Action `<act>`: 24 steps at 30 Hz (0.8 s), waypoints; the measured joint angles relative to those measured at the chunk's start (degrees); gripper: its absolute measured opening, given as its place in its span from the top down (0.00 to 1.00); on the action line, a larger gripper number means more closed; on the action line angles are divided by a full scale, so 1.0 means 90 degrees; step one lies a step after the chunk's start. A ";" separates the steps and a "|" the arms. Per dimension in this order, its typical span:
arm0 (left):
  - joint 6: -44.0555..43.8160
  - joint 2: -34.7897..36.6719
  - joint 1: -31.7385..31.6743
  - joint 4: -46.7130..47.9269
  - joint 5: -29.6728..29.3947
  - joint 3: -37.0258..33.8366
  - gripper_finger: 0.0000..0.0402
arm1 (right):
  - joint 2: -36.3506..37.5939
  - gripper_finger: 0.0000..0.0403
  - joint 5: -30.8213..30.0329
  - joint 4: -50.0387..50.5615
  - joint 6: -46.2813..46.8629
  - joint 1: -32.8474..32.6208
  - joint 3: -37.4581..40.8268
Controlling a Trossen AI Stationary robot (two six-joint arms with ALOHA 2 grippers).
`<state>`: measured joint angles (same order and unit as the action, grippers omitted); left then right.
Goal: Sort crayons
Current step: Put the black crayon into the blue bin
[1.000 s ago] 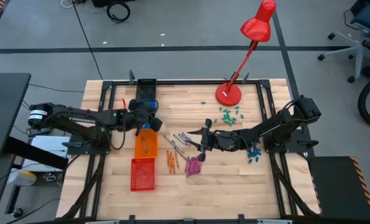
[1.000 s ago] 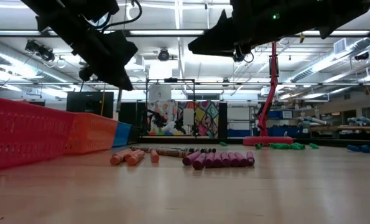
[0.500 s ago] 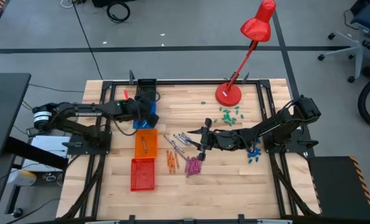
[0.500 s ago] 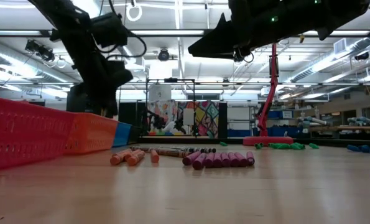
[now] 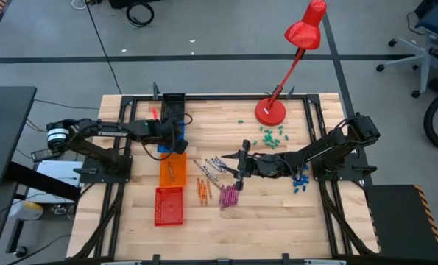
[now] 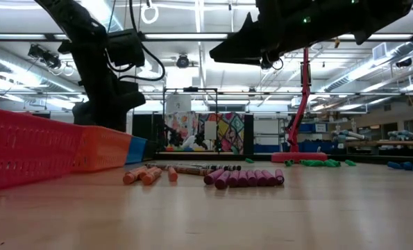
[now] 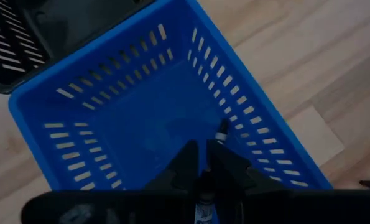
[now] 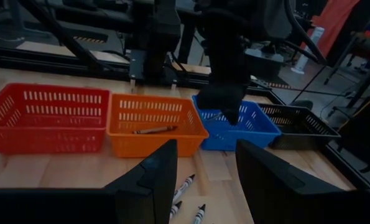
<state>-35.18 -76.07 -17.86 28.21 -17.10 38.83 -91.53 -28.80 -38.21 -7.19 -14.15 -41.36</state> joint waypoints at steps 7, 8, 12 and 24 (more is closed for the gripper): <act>-0.0036 0.0000 0.0135 0.0036 -0.0007 0.0000 0.78 | 0.0002 0.58 0.0625 0.0445 0.0567 0.0140 0.0000; -0.0039 0.0000 0.0152 0.0036 -0.0011 0.0000 0.75 | 0.0002 0.58 0.0734 0.0481 0.0648 0.0189 0.0000; -0.0026 0.0007 0.0153 0.0039 -0.0015 0.0000 0.64 | 0.0002 0.58 0.0985 0.0621 0.0850 0.0323 0.0000; -0.0092 0.0782 0.0968 -0.0029 -0.1562 0.0256 0.59 | -0.0034 0.59 0.1148 0.1807 0.1660 0.0722 -0.0002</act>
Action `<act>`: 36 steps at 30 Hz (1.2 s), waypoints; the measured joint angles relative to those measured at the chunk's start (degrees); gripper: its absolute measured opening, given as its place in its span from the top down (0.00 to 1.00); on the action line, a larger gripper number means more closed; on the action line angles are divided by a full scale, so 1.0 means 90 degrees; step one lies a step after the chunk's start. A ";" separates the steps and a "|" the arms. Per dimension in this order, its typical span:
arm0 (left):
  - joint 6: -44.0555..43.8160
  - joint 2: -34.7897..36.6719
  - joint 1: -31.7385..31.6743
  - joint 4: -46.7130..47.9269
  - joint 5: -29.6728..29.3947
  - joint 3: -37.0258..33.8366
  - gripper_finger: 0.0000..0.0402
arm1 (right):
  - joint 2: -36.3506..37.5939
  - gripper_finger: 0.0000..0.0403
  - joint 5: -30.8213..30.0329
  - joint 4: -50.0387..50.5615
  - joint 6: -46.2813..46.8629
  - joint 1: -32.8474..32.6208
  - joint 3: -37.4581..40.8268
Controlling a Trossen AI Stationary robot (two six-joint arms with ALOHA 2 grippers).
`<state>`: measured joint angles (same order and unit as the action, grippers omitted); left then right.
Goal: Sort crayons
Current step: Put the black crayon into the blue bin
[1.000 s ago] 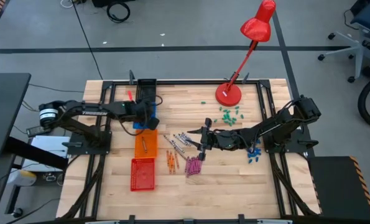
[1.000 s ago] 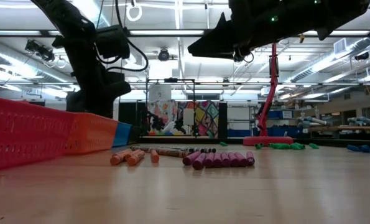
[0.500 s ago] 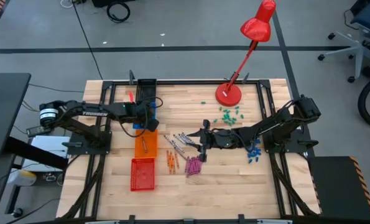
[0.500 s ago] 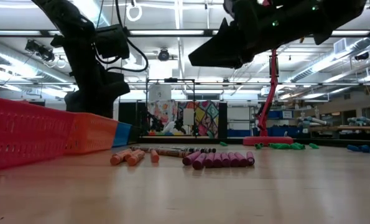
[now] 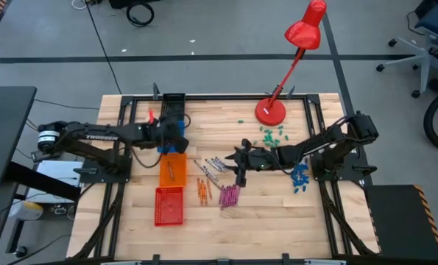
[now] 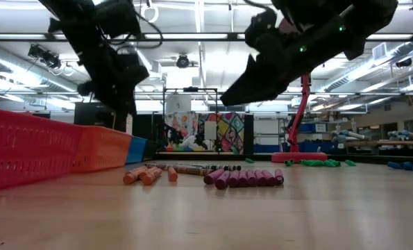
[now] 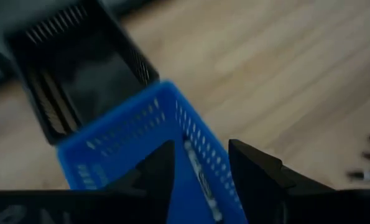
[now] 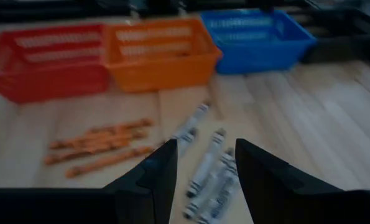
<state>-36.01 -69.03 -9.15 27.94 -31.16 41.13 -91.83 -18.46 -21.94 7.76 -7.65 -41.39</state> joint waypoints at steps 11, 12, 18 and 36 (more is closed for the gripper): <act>0.1312 0.0038 0.1727 -0.1603 -0.0942 0.0072 0.59 | -0.1355 0.59 -0.0177 -0.0574 0.0024 0.0337 -0.0012; 0.1350 0.0038 0.1869 -0.1674 -0.0939 0.0072 0.59 | -0.1424 0.59 -0.0172 -0.0582 0.0026 0.0363 -0.0061; 0.1401 0.0038 0.2443 -0.1856 -0.0942 0.0072 0.59 | -0.1559 0.59 -0.0150 -0.0561 0.0023 0.0427 -0.0124; 0.1251 0.0034 0.2837 -0.2292 -0.0952 0.0072 0.59 | -0.2001 0.59 -0.0012 -0.0766 0.0317 0.0518 -0.0123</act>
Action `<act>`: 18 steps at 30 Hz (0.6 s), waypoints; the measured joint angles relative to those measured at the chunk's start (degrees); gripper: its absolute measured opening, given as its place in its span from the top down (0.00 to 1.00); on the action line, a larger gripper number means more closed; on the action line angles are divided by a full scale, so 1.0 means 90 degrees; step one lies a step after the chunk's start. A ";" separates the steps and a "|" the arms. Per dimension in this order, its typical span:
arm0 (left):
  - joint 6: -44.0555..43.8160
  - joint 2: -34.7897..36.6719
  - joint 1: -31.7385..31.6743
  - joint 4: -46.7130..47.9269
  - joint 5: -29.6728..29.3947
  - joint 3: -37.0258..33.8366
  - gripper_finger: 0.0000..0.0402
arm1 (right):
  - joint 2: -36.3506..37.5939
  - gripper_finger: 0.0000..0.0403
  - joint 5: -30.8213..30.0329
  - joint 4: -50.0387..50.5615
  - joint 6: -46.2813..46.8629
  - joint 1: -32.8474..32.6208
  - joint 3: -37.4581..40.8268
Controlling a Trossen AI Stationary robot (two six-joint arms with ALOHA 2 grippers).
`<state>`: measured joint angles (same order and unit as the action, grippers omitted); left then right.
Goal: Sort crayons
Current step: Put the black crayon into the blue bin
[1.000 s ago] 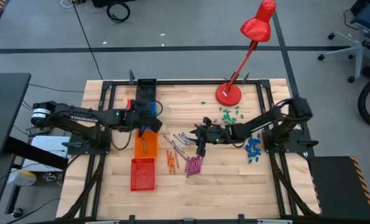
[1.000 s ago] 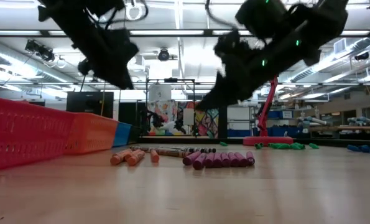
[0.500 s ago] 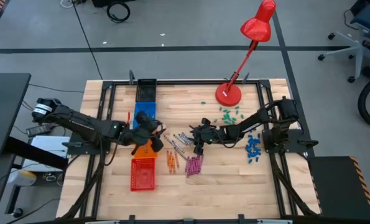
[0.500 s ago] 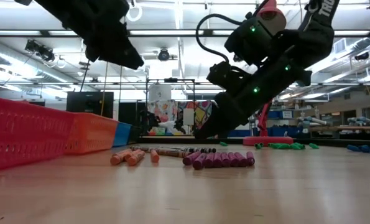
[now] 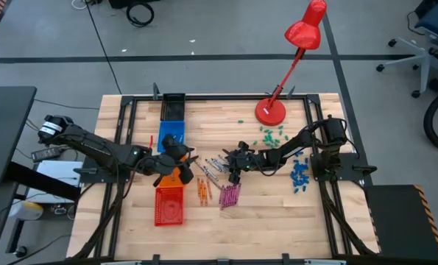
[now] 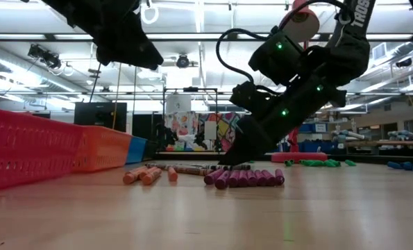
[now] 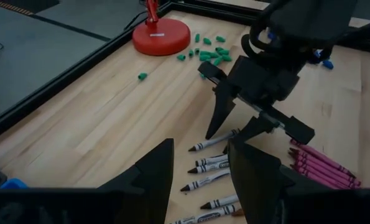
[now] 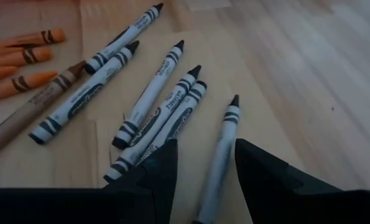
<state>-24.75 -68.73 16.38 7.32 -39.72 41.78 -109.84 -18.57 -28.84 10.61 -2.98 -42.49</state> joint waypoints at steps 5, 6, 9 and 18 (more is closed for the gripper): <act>-0.0002 0.0000 0.0000 -0.0023 0.0002 0.0000 0.59 | 0.0010 0.60 0.0277 0.0127 0.0305 0.0122 -0.0004; 0.0000 0.0000 0.0000 -0.0014 0.0002 0.0000 0.59 | 0.0015 0.61 0.0373 0.0161 0.0336 0.0158 -0.0008; 0.0005 0.0000 -0.0006 -0.0010 0.0002 0.0000 0.59 | 0.0026 0.66 0.0532 0.0244 0.0450 0.0264 -0.0018; 0.0007 0.0000 -0.0019 0.0005 0.0003 0.0000 0.59 | 0.0027 0.90 0.0695 0.0466 0.0594 0.0354 -0.0025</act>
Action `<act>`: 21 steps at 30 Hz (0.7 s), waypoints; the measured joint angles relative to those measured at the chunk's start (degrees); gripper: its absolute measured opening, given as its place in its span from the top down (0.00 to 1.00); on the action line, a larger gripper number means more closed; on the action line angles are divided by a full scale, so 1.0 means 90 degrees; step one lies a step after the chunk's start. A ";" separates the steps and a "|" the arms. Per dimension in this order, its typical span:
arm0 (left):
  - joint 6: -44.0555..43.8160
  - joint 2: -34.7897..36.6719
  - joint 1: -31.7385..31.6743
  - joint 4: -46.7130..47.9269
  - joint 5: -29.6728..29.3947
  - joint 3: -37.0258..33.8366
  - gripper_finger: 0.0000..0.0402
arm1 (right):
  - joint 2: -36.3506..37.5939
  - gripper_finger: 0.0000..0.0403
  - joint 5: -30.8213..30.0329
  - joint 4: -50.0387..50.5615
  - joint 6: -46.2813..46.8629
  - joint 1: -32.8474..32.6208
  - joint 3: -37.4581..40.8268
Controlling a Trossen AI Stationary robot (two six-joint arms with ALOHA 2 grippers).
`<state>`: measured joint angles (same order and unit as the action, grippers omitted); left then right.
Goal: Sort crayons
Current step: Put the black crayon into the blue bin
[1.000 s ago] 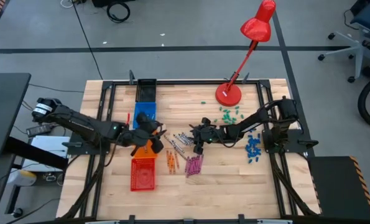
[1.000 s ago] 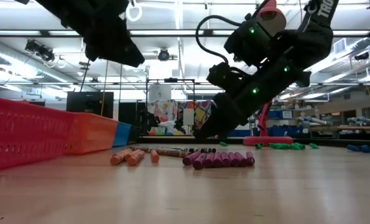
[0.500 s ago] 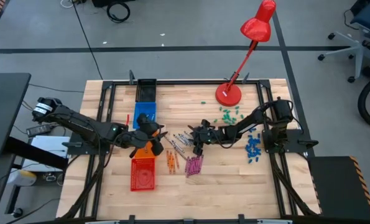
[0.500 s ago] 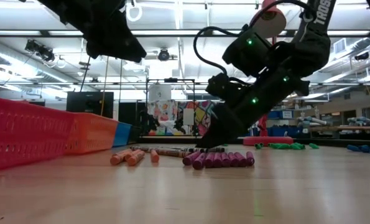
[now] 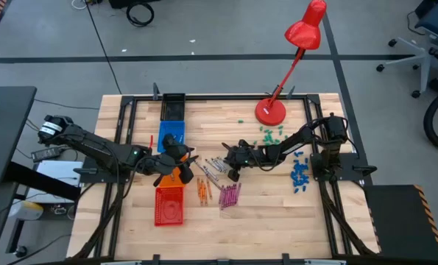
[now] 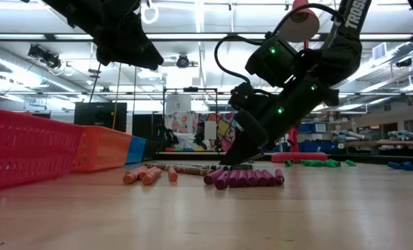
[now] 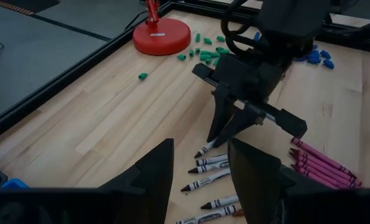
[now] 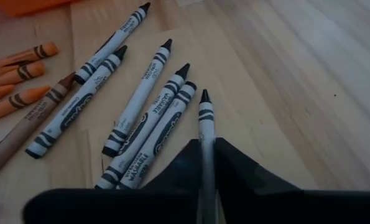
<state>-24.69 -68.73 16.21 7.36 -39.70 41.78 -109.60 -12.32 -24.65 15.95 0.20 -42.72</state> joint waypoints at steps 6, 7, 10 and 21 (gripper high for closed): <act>0.0000 0.0000 -0.0031 -0.0002 0.0002 0.0000 0.59 | 0.0012 0.95 0.0350 0.0095 0.0011 0.0110 0.0002; 0.0000 0.0000 -0.0037 0.0000 0.0002 0.0000 0.59 | 0.0061 0.94 0.0352 0.0100 0.0012 0.0120 0.0007; 0.0018 -0.0042 -0.0039 -0.0022 -0.0003 0.0000 0.59 | 0.0233 0.92 0.0356 0.0203 -0.0046 0.0122 0.0026; 0.0369 -0.1038 -0.0070 -0.1729 0.0016 -0.0729 0.59 | 0.1105 0.91 0.0134 0.0357 -0.0324 -0.0151 0.0051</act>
<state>-21.36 -78.08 15.57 -8.20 -39.55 35.22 -99.66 -11.11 -21.43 13.04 -1.16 -42.26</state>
